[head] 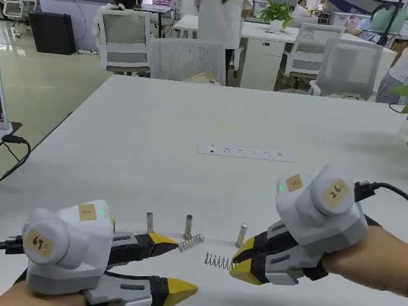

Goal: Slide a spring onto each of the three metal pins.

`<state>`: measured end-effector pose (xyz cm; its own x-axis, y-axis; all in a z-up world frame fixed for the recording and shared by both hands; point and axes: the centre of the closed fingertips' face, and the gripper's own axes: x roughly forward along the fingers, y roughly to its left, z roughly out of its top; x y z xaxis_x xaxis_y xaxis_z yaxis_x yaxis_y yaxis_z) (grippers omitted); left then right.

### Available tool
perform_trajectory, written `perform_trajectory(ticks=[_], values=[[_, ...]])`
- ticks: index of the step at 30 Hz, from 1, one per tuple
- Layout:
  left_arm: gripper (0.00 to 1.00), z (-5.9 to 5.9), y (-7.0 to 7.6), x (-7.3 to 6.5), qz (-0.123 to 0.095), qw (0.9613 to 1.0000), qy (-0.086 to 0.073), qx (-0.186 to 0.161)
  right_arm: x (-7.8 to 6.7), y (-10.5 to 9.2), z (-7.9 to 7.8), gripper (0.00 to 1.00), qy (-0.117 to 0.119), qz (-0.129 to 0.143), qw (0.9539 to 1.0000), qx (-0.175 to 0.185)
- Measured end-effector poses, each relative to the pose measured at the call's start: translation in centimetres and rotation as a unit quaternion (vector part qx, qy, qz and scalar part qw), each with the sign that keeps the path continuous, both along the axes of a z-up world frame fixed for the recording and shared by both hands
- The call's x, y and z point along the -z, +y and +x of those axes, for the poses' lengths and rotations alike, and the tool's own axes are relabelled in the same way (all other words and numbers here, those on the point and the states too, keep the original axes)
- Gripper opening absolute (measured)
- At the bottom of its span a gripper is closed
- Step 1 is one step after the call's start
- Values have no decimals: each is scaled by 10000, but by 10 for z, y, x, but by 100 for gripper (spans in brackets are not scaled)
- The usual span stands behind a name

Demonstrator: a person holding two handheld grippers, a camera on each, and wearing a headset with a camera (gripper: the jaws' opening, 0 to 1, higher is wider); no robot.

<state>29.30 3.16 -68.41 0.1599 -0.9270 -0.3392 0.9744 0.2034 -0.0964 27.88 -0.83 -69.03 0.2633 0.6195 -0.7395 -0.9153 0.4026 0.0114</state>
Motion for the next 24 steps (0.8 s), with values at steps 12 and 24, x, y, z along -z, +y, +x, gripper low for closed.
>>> perform_trajectory(ticks=[12, 24], values=[[24, -20, -9, -3, -44, 9988, -10, 493, -2, 16, -18, 8, -24, -14, 9966, -824], [10, -35, -15, -3, -31, 9965, -36, 840, -2, 20, -30, 8, -32, -52, 9927, -1201]])
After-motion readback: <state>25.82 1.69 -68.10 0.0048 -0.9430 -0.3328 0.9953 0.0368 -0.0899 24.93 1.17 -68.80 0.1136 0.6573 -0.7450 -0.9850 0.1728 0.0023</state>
